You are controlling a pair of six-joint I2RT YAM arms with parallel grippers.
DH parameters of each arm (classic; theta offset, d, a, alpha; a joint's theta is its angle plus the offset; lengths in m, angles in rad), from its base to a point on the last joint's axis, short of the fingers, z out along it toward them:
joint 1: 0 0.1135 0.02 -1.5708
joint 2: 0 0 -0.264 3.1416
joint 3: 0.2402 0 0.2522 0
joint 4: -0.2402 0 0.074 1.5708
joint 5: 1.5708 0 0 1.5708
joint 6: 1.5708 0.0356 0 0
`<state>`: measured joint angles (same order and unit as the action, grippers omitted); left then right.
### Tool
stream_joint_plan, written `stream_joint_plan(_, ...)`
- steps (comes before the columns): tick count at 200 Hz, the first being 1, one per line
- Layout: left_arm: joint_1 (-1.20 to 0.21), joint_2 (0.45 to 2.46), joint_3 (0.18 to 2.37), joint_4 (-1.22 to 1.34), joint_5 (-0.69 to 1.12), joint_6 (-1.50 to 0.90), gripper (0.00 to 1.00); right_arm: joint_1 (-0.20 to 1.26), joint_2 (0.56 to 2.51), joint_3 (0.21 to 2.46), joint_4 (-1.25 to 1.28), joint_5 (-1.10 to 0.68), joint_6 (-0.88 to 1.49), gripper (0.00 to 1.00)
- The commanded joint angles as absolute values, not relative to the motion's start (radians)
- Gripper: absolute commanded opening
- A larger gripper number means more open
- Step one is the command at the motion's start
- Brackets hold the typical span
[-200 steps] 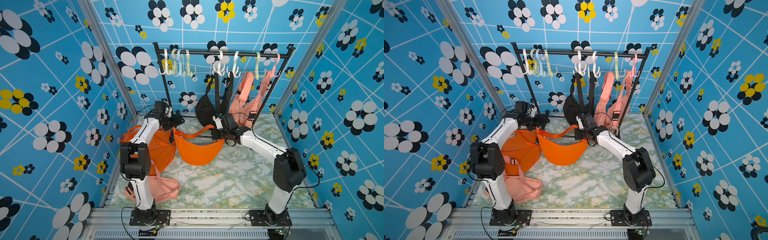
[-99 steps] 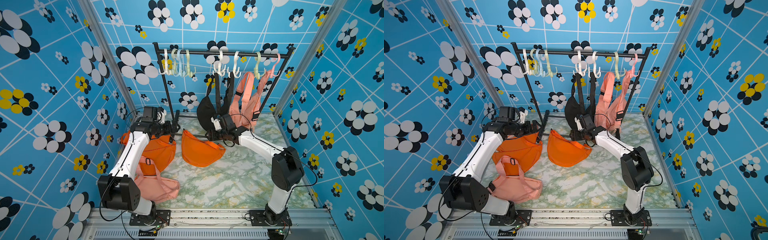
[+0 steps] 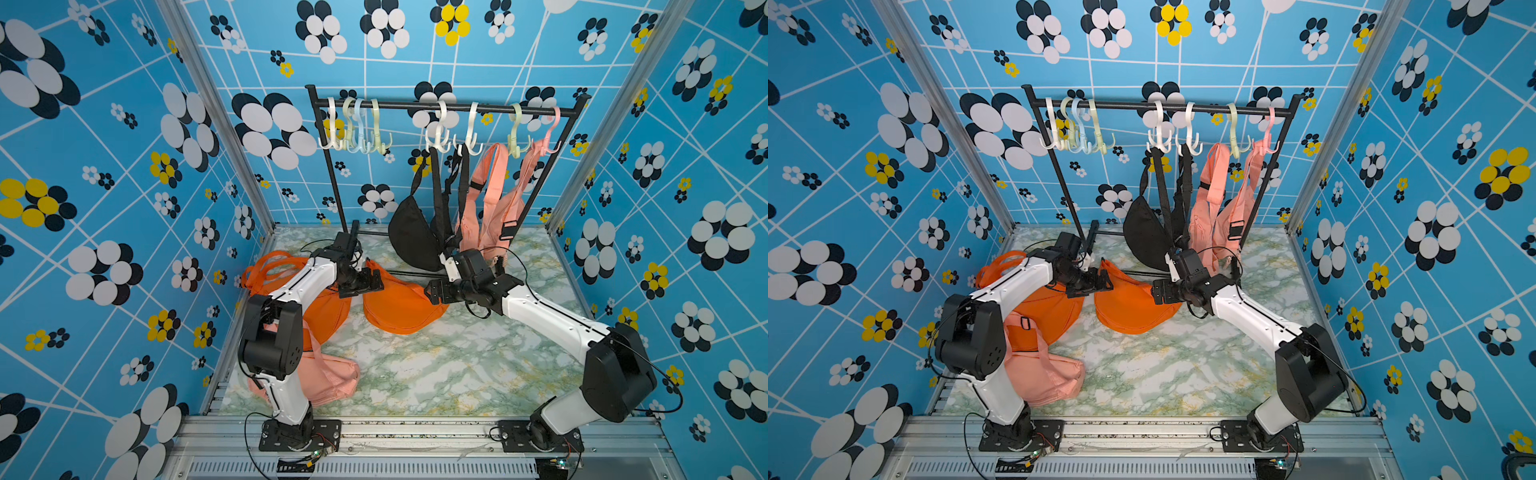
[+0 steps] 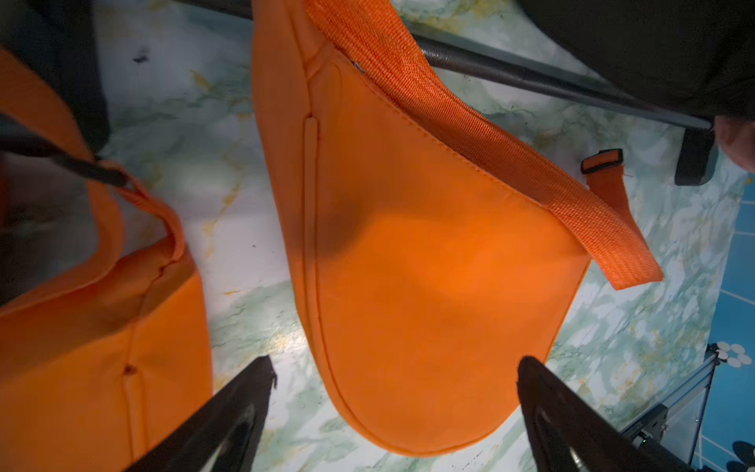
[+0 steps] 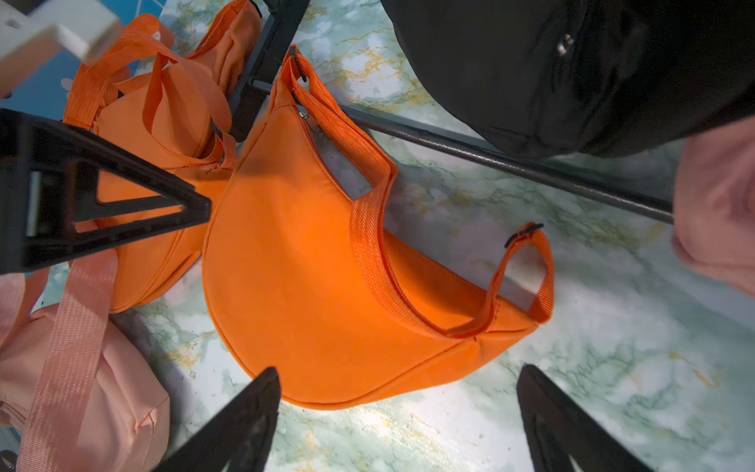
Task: Take the bag off the hook
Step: Place the bag at the center of the board.
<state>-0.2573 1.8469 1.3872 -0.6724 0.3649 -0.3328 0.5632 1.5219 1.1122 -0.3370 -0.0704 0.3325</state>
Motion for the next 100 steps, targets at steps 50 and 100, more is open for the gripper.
stream_joint_plan(50, -0.267, 1.971, 1.445, -0.559, 0.363, -0.457, 0.45, 0.563, 1.473, 1.076, -0.344, 0.0, 0.364, 0.93)
stream_joint_plan(100, -0.244, 1.855, 1.426, -0.609, 0.36, -0.475, 0.0, 0.563, 1.488, 1.083, -0.319, -0.021, 0.386, 0.93)
